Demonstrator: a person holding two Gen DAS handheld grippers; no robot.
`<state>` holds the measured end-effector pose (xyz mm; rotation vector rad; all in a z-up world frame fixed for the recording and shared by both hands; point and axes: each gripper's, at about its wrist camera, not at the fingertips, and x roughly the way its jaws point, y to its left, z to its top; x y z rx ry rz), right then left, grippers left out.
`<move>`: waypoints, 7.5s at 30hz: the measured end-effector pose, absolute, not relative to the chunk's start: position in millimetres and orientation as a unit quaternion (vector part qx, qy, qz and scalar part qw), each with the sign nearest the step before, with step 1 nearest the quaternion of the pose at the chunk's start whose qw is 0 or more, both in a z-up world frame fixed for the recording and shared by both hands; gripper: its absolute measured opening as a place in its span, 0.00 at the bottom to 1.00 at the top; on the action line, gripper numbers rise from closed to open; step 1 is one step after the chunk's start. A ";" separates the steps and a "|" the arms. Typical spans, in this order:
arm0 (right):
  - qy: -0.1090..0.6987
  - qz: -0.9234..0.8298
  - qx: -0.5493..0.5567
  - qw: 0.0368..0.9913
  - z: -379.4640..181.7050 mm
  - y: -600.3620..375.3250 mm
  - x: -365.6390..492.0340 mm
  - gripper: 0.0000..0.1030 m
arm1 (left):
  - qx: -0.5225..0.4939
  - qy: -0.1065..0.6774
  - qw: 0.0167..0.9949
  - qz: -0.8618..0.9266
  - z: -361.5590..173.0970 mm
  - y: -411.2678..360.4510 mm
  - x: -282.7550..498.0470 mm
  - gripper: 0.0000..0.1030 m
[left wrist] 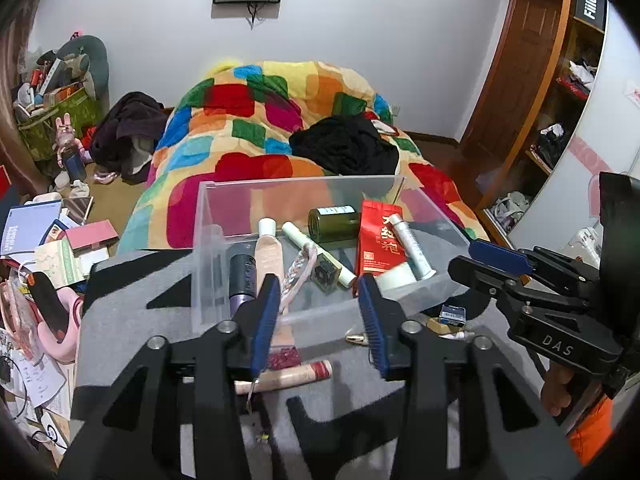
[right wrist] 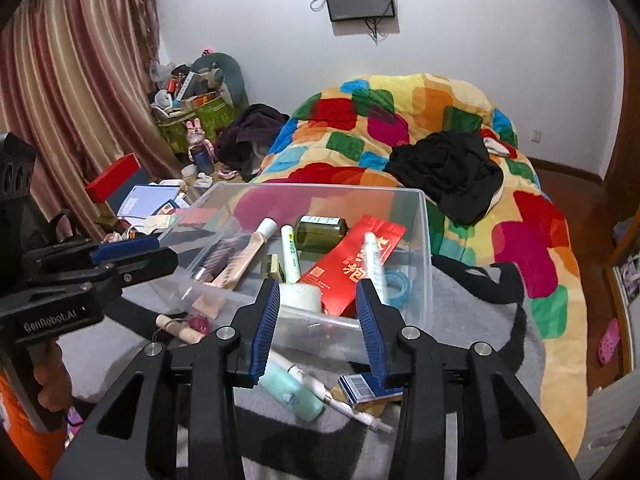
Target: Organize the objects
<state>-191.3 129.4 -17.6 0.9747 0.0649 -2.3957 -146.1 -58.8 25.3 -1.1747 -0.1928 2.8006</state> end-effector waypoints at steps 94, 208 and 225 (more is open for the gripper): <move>0.003 -0.889 0.342 0.303 -16.5 125.3 -159.2 0.43 | -0.333 -0.067 0.058 0.939 54.3 -62.5 -106.0 0.01; 0.029 -0.870 0.400 0.287 -40.2 87.0 -212.2 0.23 | -0.407 -0.084 0.022 0.909 0.7 -79.0 -162.0 0.15; 0.055 -0.889 0.355 0.285 -21.8 128.7 -169.7 0.50 | -0.366 -0.036 0.036 0.929 21.5 -50.6 -122.8 0.57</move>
